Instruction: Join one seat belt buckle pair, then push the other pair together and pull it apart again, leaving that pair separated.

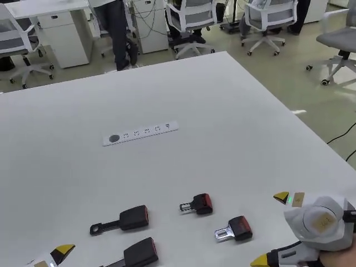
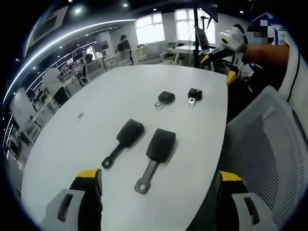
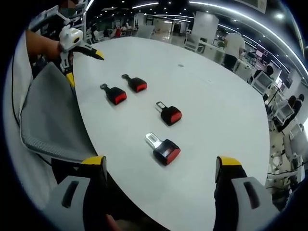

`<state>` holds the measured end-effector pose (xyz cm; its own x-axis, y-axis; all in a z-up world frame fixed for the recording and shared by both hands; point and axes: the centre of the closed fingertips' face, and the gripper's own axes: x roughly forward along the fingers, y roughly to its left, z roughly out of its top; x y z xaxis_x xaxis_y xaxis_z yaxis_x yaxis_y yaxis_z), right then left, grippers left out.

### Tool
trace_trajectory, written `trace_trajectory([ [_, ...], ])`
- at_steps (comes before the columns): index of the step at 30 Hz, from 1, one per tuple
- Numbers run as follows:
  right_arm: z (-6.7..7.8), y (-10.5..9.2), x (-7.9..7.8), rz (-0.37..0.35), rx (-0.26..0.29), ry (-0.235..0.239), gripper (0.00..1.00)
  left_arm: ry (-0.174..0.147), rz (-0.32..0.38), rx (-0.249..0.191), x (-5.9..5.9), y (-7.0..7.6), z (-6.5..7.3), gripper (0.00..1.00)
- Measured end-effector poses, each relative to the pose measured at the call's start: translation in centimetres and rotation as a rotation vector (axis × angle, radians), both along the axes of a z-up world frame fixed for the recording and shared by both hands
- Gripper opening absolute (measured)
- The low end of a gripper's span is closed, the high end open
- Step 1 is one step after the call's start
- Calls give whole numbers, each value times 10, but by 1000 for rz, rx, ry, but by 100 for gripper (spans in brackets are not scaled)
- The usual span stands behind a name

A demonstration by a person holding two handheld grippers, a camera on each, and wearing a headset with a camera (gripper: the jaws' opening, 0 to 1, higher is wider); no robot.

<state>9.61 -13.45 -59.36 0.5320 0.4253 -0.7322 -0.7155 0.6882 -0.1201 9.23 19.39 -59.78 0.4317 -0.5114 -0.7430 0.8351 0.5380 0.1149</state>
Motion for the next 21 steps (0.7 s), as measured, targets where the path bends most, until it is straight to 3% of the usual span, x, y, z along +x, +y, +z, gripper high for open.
trace_trajectory([
  [14, 10, 11, 4, 36, 34, -34, 88, 29, -15, 1, -3, -3, -7, 97],
  [17, 12, 14, 8, 29, 64, -38, 86, 8, -39, 20, 0, -2, -6, 91],
  [18, 12, 14, 10, 16, 73, -39, 86, -10, -57, 47, 2, 1, -8, 91],
  [21, 13, 17, 15, 23, 79, -59, 81, 3, -64, 46, 2, -1, -13, 90],
])
